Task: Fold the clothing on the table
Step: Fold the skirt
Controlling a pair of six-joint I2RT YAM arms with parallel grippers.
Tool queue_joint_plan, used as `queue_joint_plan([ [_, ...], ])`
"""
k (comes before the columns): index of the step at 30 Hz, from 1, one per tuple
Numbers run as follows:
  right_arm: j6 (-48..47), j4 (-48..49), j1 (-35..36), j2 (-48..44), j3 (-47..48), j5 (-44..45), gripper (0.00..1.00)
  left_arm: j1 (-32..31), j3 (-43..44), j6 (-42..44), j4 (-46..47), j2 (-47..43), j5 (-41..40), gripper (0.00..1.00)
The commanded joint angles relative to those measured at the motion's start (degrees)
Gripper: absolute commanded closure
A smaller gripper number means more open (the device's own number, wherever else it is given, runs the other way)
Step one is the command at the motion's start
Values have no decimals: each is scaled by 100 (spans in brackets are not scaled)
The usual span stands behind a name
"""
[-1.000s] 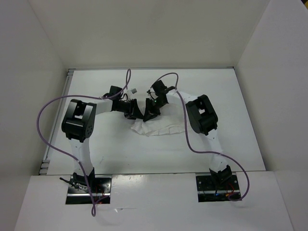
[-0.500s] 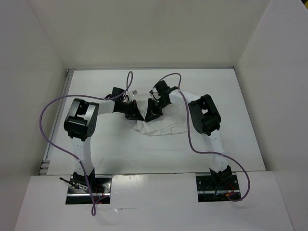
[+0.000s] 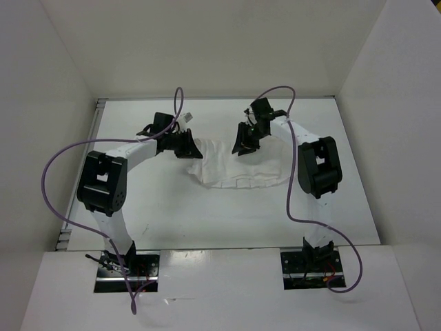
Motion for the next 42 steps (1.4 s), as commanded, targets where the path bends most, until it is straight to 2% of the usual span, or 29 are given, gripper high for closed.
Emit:
queue_joint_plan([
  [1, -91, -280, -56, -27, 386, 803, 61, 38, 149, 62, -186, -300, -81, 100],
  [11, 156, 27, -110, 834, 774, 742, 74, 38, 272, -51, -292, -354, 138, 100],
  [19, 261, 194, 171, 1161, 537, 637, 74, -129, 719, -342, -292, -406, 349, 100],
  [28, 551, 940, 628, 1538, 484, -461, 74, -761, 1115, -1018, 314, 85, 552, 100],
  [33, 946, 1950, 629, 1538, 264, -1382, 74, -911, 1220, -1247, 622, 323, 552, 100],
  [35, 947, 2075, 629, 1478, 203, -1577, 74, -964, 1273, -1318, 675, 489, 604, 100],
  [40, 947, 1980, 428, 786, -61, -1403, 74, -964, 1265, -1257, 675, 543, 456, 100],
  [42, 885, 1786, 304, 485, -140, -1149, 71, -895, 1213, -1203, 675, 543, 455, 100],
])
